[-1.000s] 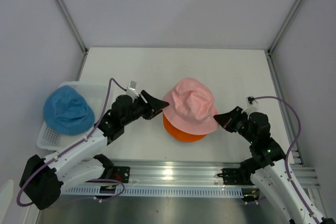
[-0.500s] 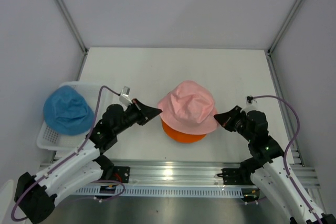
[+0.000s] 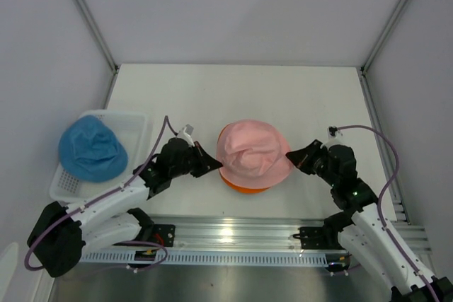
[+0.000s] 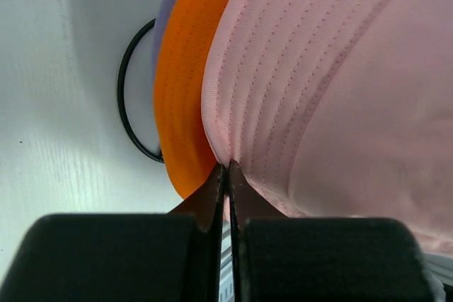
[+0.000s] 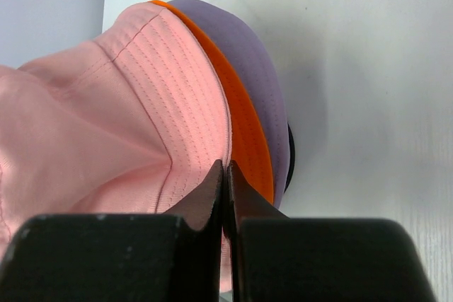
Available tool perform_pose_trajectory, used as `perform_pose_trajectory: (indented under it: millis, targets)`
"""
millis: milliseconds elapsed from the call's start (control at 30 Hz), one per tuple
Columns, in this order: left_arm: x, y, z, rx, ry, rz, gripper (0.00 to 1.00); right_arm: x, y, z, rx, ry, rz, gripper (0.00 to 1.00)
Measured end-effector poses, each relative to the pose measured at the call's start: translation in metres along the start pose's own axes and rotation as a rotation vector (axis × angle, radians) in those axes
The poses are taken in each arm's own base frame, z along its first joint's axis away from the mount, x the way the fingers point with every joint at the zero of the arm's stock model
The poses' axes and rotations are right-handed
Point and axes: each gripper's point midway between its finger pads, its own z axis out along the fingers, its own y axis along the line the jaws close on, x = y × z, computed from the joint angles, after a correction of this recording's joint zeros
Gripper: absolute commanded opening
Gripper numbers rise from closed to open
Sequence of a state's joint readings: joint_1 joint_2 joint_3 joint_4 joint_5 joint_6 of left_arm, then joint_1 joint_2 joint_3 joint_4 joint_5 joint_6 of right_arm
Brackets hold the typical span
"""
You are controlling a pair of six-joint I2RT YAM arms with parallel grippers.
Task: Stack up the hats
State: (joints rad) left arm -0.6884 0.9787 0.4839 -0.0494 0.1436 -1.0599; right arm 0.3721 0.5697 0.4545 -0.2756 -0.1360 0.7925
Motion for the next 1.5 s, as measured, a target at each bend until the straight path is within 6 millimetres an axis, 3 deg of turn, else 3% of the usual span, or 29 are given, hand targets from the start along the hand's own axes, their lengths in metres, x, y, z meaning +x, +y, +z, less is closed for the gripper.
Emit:
perform_pose_trajectory:
  millis: [233, 500, 667, 867, 967, 1000, 1033, 1067, 1100, 1167, 1200, 1267, 1367, 1500]
  targets:
    - [0.004, 0.013, 0.016, -0.057, 0.023, -0.024, 0.01, 0.01, -0.008, 0.016, 0.003, 0.034, 0.007, 0.0]
    - [0.005, 0.014, 0.034, -0.101, 0.055, -0.031, 0.01, 0.018, -0.019, 0.029, 0.015, 0.053, 0.004, 0.0]
    - [0.005, 0.014, 0.029, -0.113, 0.04, -0.012, 0.01, 0.019, -0.02, 0.031, 0.021, 0.059, -0.006, 0.07]
    - [0.001, 0.02, 0.02, -0.153, 0.008, 0.007, 0.01, 0.022, -0.025, 0.037, 0.035, 0.075, -0.02, 0.03]
    - [0.0, 0.021, 0.017, -0.157, 0.001, 0.022, 0.01, 0.026, -0.028, 0.043, 0.04, 0.094, -0.019, 0.09]
    - [-0.001, 0.022, 0.016, -0.16, -0.001, 0.03, 0.01, 0.027, -0.029, 0.045, 0.043, 0.102, -0.021, 0.15]
    - [-0.001, 0.022, 0.014, -0.163, -0.001, 0.04, 0.03, 0.029, -0.031, 0.046, 0.05, 0.109, -0.023, 0.19]
    - [-0.001, 0.024, 0.012, -0.174, 0.0, 0.057, 0.05, 0.031, -0.035, 0.046, 0.066, 0.119, -0.033, 0.34]
    - [0.0, 0.027, 0.011, -0.187, 0.004, 0.069, 0.08, 0.035, -0.042, 0.045, 0.096, 0.136, -0.039, 0.39]
    - [0.001, 0.037, 0.006, -0.232, 0.017, 0.103, 0.28, 0.045, -0.059, 0.041, 0.165, 0.181, -0.057, 0.48]
    - [0.002, 0.042, 0.003, -0.258, 0.025, 0.123, 0.42, 0.048, -0.064, 0.038, 0.192, 0.197, -0.062, 0.58]
    - [0.005, 0.052, -0.004, -0.301, 0.044, 0.155, 0.52, 0.046, -0.066, 0.033, 0.222, 0.208, -0.085, 0.7]
    - [0.004, 0.056, -0.018, -0.332, 0.052, 0.197, 0.68, 0.028, -0.052, 0.029, 0.217, 0.178, -0.124, 0.77]
    - [-0.013, 0.035, -0.038, -0.318, 0.008, 0.249, 0.84, -0.005, -0.025, 0.022, 0.186, 0.104, -0.172, 0.8]
